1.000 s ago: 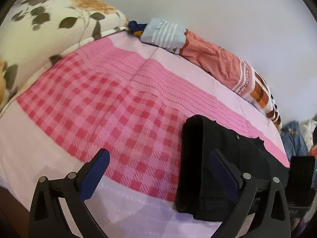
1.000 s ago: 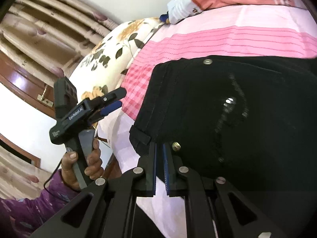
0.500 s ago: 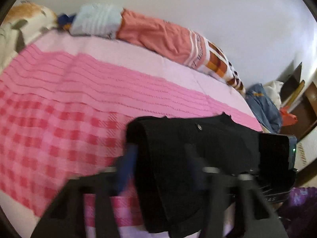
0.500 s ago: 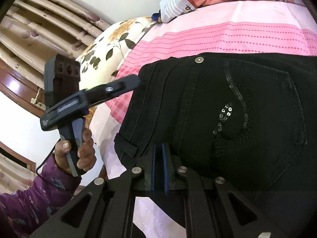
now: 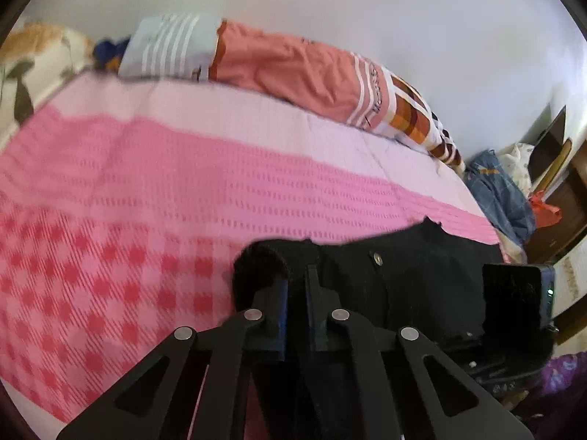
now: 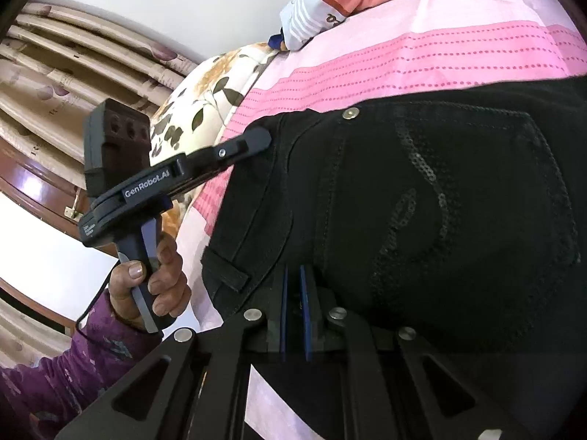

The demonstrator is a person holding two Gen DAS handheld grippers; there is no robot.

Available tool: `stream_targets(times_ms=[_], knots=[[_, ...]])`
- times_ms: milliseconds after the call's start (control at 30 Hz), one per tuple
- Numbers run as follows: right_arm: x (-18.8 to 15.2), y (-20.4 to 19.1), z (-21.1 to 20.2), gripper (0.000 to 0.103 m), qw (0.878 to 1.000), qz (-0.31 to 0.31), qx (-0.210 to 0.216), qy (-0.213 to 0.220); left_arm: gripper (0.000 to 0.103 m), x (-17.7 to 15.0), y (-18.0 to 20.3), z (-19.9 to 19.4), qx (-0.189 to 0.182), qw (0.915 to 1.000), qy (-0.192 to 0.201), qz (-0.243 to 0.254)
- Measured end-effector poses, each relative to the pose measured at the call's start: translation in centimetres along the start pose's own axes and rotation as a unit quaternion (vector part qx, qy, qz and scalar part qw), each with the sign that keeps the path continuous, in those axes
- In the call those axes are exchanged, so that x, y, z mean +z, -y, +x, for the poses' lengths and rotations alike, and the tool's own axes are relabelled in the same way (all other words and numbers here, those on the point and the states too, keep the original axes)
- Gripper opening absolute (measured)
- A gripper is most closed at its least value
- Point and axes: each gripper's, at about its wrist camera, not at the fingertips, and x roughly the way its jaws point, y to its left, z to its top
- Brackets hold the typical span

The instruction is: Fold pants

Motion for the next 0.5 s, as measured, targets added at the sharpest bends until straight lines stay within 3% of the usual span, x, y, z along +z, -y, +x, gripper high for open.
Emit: stream_targets(times_ms=[133,300,367,433,500], knots=[[0.7,-0.1,0.3,0.008,1.0,0.0,-0.002,0.009,0.008,0.6,-1.1,0.9,-0.004,0.9998,0.002,-0.018],[0.2,0.7,0.9,0.002,1.0,0.008,0.005,-0.002,0.015,-2.6,-1.8,1.5,0.02,0.9998,0.0,-0.006],[0.4,0.8,1.0,0.001,1.0,0.014,0.008,-0.006,0.026,-3.0,-1.9,1.1,0.033,0.9993,0.01,-0.012],[0.4,0.9,1.0,0.001,1.0,0.017,0.011,-0.007,0.048,-2.9,-2.5,-0.1,0.046,0.9976,0.022,-0.046],[0.6,0.8,0.9,0.005,1.0,0.021,0.016,-0.01,0.05,-2.9,-2.9,-1.7,0.037,0.9954,0.036,-0.08]])
